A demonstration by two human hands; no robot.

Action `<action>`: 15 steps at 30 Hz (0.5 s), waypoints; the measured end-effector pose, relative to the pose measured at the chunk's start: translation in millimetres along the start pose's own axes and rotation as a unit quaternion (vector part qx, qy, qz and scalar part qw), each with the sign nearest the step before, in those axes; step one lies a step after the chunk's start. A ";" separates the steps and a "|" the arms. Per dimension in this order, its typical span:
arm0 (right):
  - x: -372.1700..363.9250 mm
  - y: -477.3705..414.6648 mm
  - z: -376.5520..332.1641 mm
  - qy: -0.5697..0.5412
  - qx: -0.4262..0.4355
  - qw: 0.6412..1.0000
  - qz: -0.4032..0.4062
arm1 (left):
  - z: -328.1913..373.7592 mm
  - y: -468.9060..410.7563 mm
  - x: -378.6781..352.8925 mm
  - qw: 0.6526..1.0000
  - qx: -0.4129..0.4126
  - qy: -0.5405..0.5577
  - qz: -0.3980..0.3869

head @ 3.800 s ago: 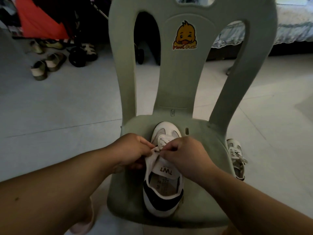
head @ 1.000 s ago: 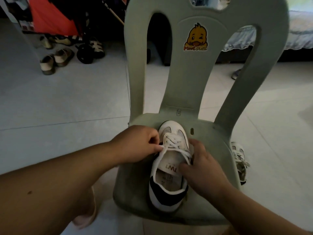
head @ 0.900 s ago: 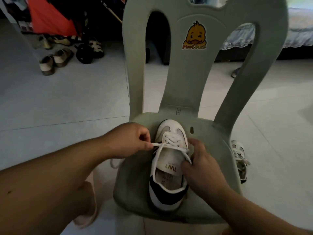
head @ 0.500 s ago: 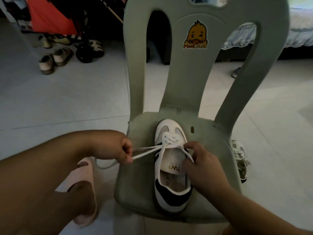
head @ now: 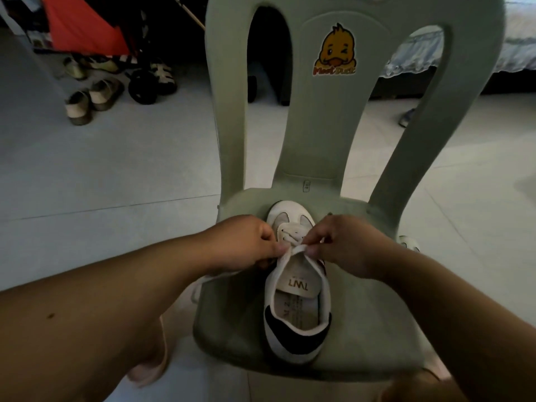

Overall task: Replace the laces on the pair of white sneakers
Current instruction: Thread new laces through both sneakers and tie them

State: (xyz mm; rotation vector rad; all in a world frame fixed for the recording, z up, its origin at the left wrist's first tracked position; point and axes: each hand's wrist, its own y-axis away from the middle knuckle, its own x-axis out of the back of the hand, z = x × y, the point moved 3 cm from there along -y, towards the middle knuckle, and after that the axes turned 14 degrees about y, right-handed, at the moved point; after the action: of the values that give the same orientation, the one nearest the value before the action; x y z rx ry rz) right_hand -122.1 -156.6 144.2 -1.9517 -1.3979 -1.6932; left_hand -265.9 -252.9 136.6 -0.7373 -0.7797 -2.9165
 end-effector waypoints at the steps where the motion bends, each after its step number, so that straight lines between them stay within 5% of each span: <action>1: 2.7 -1.4 0.0 -0.002 0.009 1.000 -0.009 | 0.4 -0.3 0.2 1.000 0.001 0.002 -0.001; 8: -3.0 -9.4 7.4 -0.263 0.031 0.961 -0.080 | -5.2 5.1 0.8 0.998 0.012 0.061 -0.029; 15: -5.0 -11.3 -5.9 -0.232 0.011 0.971 -0.059 | -10.8 7.5 -0.5 0.995 0.008 0.101 -0.020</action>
State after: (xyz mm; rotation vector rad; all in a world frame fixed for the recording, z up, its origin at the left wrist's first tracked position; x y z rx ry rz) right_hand -133.9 -157.1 137.3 -2.4010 -1.7003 -1.3000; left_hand -269.1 -264.6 131.6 -0.4197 -0.8028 -2.9554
